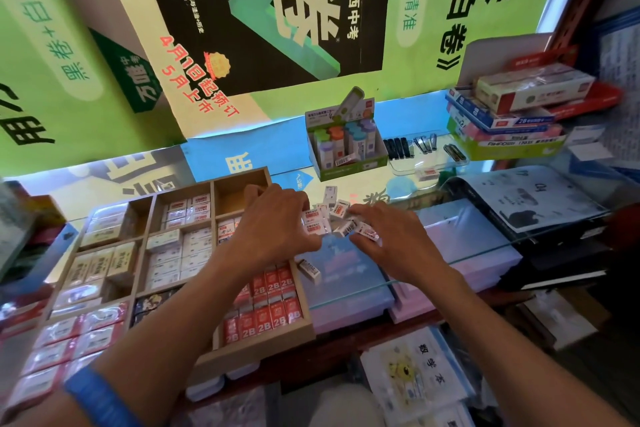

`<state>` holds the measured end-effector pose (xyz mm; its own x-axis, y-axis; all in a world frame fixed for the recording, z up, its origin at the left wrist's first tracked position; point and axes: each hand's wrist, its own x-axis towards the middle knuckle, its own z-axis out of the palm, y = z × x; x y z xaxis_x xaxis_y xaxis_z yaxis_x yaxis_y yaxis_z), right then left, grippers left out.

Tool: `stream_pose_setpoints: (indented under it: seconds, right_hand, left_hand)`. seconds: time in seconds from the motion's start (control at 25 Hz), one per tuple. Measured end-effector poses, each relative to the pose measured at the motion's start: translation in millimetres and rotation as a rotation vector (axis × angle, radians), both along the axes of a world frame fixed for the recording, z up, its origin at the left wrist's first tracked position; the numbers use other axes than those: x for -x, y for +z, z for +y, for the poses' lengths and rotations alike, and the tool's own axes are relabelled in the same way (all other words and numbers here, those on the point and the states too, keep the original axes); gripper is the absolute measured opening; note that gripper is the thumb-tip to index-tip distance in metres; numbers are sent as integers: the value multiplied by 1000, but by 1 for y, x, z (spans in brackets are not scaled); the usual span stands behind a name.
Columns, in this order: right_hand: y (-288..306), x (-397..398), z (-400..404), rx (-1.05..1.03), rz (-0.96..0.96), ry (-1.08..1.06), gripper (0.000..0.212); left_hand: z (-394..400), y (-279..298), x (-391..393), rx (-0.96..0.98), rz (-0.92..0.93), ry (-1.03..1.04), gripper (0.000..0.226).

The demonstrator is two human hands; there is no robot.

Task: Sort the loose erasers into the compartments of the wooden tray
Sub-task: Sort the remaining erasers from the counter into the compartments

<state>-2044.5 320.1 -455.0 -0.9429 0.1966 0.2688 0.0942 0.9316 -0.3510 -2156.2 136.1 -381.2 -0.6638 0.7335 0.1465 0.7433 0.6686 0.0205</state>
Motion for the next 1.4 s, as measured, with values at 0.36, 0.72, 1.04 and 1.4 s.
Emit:
stream_pose_setpoints:
  seconds: [0.36, 0.72, 1.04, 1.4]
  right_hand:
    - [-3, 6, -2, -40, -40, -5, 31]
    - [77, 35, -110, 203, 132, 280, 23]
    - [94, 119, -264, 92, -115, 482, 40]
    - [89, 124, -254, 229, -22, 483, 45]
  left_hand:
    - [-160, 24, 13, -149, 40, 261, 54]
    - [-253, 8, 17, -300, -147, 421, 43]
    - [-261, -21, 16, -577, -229, 439, 58]
    - [-260, -30, 21, -494, -132, 414, 70]
